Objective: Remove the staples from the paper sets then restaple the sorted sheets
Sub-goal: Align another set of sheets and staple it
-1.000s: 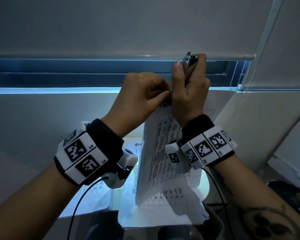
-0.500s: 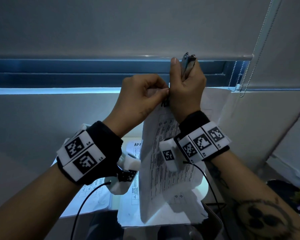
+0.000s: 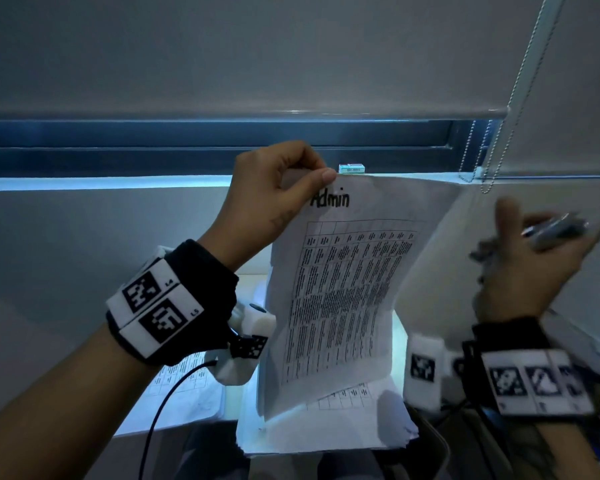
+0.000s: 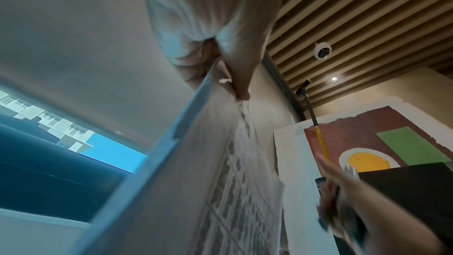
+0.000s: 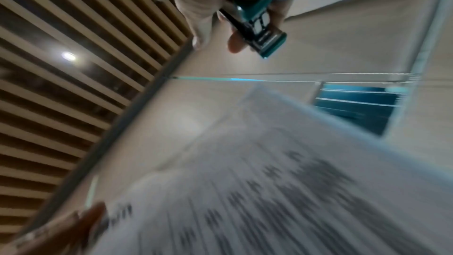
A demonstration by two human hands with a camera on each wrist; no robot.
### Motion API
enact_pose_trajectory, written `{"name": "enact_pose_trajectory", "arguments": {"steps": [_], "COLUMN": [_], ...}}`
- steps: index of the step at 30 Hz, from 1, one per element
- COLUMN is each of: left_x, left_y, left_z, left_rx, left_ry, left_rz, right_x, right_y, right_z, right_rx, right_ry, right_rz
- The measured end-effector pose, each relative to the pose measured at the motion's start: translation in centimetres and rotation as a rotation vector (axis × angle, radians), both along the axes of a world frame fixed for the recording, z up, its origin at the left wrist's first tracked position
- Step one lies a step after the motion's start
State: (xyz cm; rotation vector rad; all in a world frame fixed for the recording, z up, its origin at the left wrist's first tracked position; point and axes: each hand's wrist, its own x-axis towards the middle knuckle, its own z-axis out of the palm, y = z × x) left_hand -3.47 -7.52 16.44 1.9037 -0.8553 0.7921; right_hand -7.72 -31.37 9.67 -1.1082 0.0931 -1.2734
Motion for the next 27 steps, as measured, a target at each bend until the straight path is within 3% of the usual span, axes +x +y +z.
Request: {"name": "enact_pose_trajectory", "arguments": {"steps": [4, 9, 13, 17, 19, 22, 24, 27], "left_x": [0.0, 0.1, 0.5, 1.1, 0.6, -0.4, 0.0, 0.9], "left_y": [0.3, 0.8, 1.2, 2.2, 2.4, 2.8, 4.1, 7.0], "left_z": [-0.1, 0.1, -0.3, -3.3, -6.5, -10.3, -11.4, -11.5], "left_rx": [-0.014, -0.031, -0.095, -0.315, -0.259, -0.112, -0.176, -0.337], "left_ry": [0.024, 0.071, 0.106, 0.495, 0.612, 0.626, 0.665, 0.784], "left_rz": [-0.03, -0.09, -0.049, -0.183, -0.147, -0.007, 0.026, 0.008], "right_x": [0.1, 2.2, 2.7, 2.7, 2.7, 2.4, 2.4, 2.2], "right_y": [1.2, 1.8, 2.0, 2.2, 2.3, 3.1, 3.7, 4.5], "right_z": [-5.0, -6.5, -6.9, -6.2, -5.4, -4.4, -4.3, -5.2], "right_rx": [-0.112, -0.117, -0.138, -0.091, -0.071, -0.076, -0.099, -0.258], "right_ry": [0.35, 0.524, 0.546, 0.457, 0.423, 0.439, 0.527, 0.867], "right_rz": [0.318, 0.609, 0.614, 0.532, 0.497, 0.504, 0.579, 0.769]}}
